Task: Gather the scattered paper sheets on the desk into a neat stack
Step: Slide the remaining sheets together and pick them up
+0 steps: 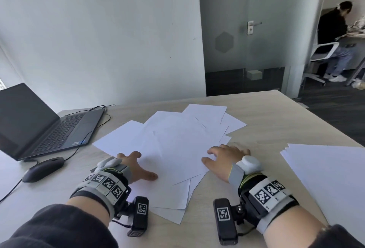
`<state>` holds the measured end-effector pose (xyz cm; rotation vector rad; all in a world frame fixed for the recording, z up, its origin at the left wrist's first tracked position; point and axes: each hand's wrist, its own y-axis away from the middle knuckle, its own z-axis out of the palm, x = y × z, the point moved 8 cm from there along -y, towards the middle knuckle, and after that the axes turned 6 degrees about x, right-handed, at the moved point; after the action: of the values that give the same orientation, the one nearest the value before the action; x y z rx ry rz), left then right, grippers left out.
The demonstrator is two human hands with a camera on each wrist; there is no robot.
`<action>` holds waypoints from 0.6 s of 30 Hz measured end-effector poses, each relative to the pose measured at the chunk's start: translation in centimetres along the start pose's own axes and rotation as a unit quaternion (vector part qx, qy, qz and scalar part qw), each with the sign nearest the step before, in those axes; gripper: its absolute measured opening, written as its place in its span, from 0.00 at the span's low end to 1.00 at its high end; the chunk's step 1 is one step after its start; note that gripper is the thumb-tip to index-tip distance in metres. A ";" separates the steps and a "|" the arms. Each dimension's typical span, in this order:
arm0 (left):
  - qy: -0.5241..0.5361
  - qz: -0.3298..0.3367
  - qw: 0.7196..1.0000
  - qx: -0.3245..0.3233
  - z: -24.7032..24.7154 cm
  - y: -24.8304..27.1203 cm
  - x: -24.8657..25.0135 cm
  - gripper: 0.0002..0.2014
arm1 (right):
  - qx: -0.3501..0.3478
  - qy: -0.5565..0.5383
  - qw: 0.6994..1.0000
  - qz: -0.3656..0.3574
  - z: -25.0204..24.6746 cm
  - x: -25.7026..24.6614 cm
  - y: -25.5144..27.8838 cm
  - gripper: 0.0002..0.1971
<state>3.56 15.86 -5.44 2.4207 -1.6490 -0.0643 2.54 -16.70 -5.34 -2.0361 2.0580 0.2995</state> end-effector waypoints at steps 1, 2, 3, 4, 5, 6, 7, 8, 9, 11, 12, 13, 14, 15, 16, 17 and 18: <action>-0.005 -0.004 1.000 0.001 0.0 -0.2 -0.2 0.77 | 0.006 -0.022 1.000 -0.018 0.0 -0.7 0.3 0.27; -0.010 -0.007 1.000 0.003 -0.1 0.0 -0.3 0.77 | 0.014 -0.039 0.999 -0.026 -0.1 -1.0 0.4 0.26; -0.014 -0.006 1.000 0.005 -0.2 0.1 -0.4 0.77 | 0.022 -0.044 0.999 -0.021 -0.3 -0.7 0.4 0.26; -0.016 -0.005 1.000 0.009 -0.3 0.2 -0.5 0.77 | 0.027 -0.040 0.999 -0.007 -0.5 -0.1 0.2 0.26; -0.023 -0.005 1.000 0.011 -0.7 0.7 -0.5 0.76 | 0.024 -0.032 0.999 0.014 -0.6 0.8 0.1 0.27; -0.034 -0.005 0.999 0.013 -1.0 1.3 -0.4 0.73 | 0.017 -0.023 0.999 0.034 -0.5 1.7 -0.1 0.29; -0.043 -0.004 0.999 0.018 -1.5 1.8 -0.4 0.69 | 0.006 -0.012 0.999 0.047 -0.2 2.3 -0.3 0.30; -0.048 -0.005 0.999 0.023 -1.8 2.1 -0.5 0.65 | -0.006 0.000 0.999 0.049 0.0 2.4 -0.4 0.31; -0.050 -0.006 0.998 0.025 -2.0 2.4 -0.6 0.63 | -0.014 0.008 0.999 0.040 0.2 2.1 -0.4 0.30; -0.052 -0.012 0.998 0.029 -2.2 2.6 -0.7 0.62 | -0.017 0.017 1.000 0.002 0.4 0.2 0.0 0.28; -0.051 -0.016 0.998 0.029 -2.2 2.6 -0.7 0.62 | -0.019 0.016 0.999 -0.020 0.4 -1.0 0.4 0.27; -0.048 -0.019 0.998 0.028 -2.2 2.8 -0.7 0.62 | -0.021 0.013 0.999 -0.042 0.6 -2.2 0.9 0.26; -0.041 -0.020 0.999 0.027 -2.1 2.8 -0.6 0.61 | -0.022 0.007 0.998 -0.058 0.8 -3.1 1.3 0.26; -0.034 -0.023 0.999 0.027 -2.0 2.8 -0.7 0.60 | -0.023 0.001 0.997 -0.070 1.0 -3.8 1.6 0.26; -0.026 -0.027 0.999 0.026 -1.9 2.9 -0.8 0.60 | -0.021 -0.005 0.997 -0.078 1.1 -4.2 1.7 0.26; -0.021 -0.027 0.999 0.023 -1.9 2.9 -0.6 0.61 | -0.020 -0.013 0.997 -0.080 1.1 -4.3 1.8 0.25; -0.014 -0.029 0.999 0.017 -1.7 2.9 -0.5 0.62 | -0.017 -0.020 0.997 -0.077 1.0 -4.1 1.7 0.25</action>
<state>1.02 15.62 -3.21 2.5037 -1.6053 -0.0783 0.89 -12.47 -5.09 -2.1746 1.8722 0.3475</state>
